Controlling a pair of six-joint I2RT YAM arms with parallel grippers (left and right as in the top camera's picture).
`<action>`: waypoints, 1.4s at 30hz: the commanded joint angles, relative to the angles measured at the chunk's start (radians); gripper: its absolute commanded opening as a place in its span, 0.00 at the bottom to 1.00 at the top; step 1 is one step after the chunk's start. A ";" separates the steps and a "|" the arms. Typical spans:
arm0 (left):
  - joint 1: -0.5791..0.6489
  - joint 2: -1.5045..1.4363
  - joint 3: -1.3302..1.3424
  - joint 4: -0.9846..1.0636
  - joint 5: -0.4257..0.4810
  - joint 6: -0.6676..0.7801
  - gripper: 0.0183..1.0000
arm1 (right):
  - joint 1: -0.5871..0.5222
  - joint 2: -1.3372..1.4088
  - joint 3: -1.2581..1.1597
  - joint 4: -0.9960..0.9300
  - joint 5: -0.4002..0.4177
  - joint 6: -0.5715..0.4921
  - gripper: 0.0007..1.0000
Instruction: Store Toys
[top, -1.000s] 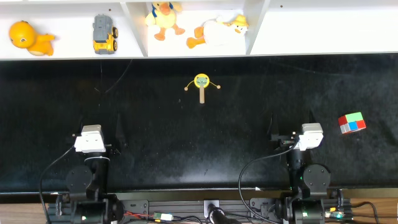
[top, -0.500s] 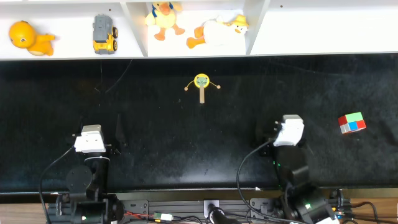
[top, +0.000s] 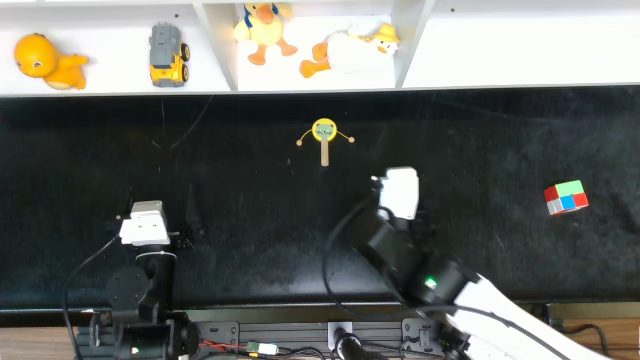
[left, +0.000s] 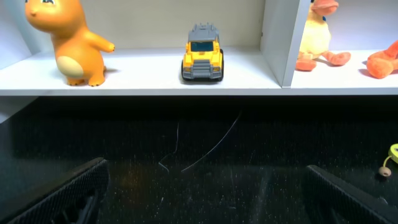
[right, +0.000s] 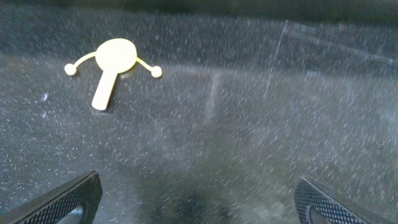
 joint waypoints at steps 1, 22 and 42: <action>-0.002 -0.012 -0.007 0.003 -0.008 0.019 1.00 | 0.022 0.162 0.165 0.006 -0.048 0.092 1.00; -0.002 -0.012 -0.007 0.003 -0.008 0.019 1.00 | -0.168 0.721 0.616 -0.072 -0.323 0.170 0.99; -0.002 -0.012 -0.007 0.003 -0.008 0.019 1.00 | -0.192 0.832 0.663 -0.144 -0.450 0.050 1.00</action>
